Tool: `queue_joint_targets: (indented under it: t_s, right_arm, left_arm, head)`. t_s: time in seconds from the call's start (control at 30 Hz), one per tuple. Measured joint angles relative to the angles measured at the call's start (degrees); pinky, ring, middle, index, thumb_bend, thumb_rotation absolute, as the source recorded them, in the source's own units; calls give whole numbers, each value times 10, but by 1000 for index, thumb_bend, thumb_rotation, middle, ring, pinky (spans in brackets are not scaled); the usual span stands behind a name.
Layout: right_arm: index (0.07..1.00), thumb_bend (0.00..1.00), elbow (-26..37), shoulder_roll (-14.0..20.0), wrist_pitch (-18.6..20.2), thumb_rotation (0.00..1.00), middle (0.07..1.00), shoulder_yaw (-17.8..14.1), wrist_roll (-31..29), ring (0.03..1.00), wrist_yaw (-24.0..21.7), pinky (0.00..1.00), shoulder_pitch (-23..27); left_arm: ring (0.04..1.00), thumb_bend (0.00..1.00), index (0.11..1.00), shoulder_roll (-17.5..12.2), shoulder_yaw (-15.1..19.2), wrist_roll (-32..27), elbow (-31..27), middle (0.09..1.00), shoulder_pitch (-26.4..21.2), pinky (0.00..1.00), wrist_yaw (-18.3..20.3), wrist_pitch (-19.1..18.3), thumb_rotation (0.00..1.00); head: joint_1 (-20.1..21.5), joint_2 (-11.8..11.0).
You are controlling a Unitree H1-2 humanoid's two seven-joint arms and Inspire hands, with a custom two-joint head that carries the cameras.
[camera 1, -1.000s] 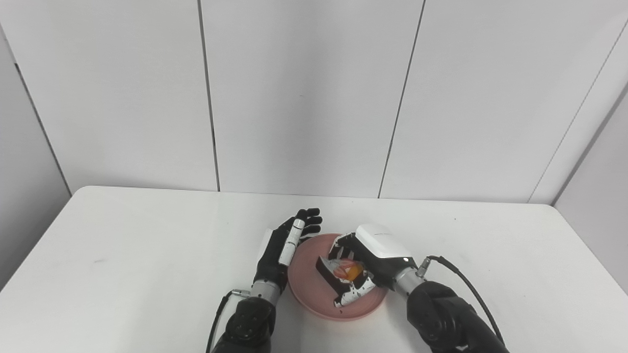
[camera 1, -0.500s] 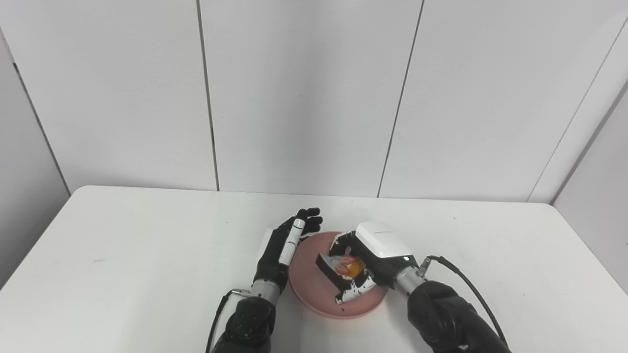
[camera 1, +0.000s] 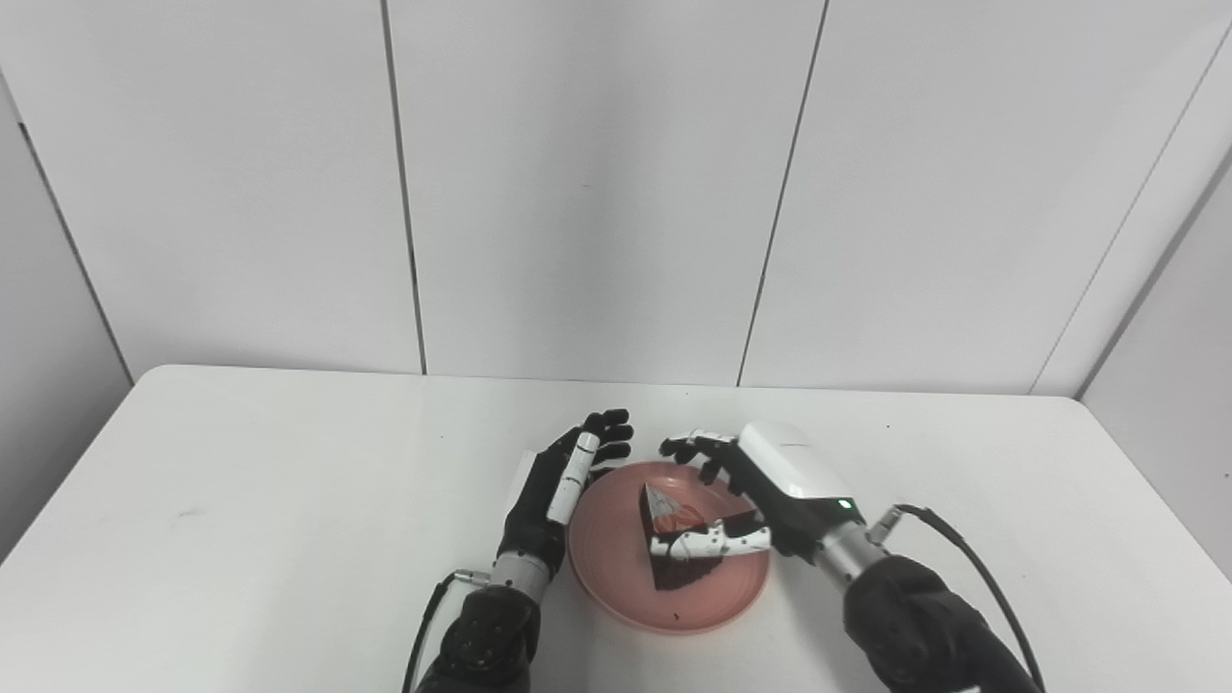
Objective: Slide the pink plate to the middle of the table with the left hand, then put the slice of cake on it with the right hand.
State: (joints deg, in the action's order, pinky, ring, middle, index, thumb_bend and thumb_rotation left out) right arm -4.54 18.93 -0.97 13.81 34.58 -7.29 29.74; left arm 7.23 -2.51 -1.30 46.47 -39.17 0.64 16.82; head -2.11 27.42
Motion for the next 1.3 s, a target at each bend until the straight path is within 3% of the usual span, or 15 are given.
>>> queue_joint_targets:
  t_s: [0.07,0.17,0.27,0.43,0.57,0.63,0.77,0.9,1.03,1.3]
  right_arm:
    - [685,847,-16,-10,-26,689,661,-28,-20,582,44,479,-11]
    - [667,775,-53,-28,-79,650,643,-60,-43,567,109,463,-24]
    - [671,741,-91,-47,-124,724,641,-86,-64,578,163,480,-31]
    - [687,743,-166,-73,-159,796,663,-134,-153,608,188,514,-31]
    - [706,700,-205,-105,-160,821,706,-163,-260,665,165,614,-32]
    - [775,673,-212,-116,-157,838,793,-173,-308,758,143,700,-35]
    - [816,724,-209,-131,-112,880,843,-194,-391,808,106,747,-35]
    - [828,803,-200,-142,-75,909,852,-206,-427,828,97,779,-35]
    - [839,817,-191,-143,-54,914,852,-207,-442,834,88,781,-35]
    - [873,810,-187,-141,-46,958,882,-196,-432,887,87,896,-35]
  left_arm:
    - [774,658,763,1,1,0,-9,759,5,713,-2,-2,934]
    - [783,641,781,2,3,0,-20,768,12,723,-6,-3,925]
    - [805,623,792,2,4,0,-27,791,15,748,-11,-5,912]
    - [825,619,802,12,15,1,-47,814,28,792,-42,-4,831]
    - [864,600,839,20,30,10,-67,858,41,850,-81,0,819]
    - [904,611,869,21,31,14,-76,900,47,898,-98,1,910]
    - [924,632,871,22,32,25,-96,918,60,931,-125,2,943]
    - [939,617,884,21,30,35,-100,928,62,952,-135,2,966]
    - [941,623,895,20,30,39,-101,934,63,943,-140,1,988]
    - [925,632,893,20,32,34,-118,901,72,938,-141,-18,976]
  head:
    - [-4,2]
    - [-6,2]
    - [-8,2]
    - [-11,3]
    - [-14,5]
    - [-11,7]
    - [-7,7]
    - [-7,7]
    - [-8,7]
    - [-2,10]
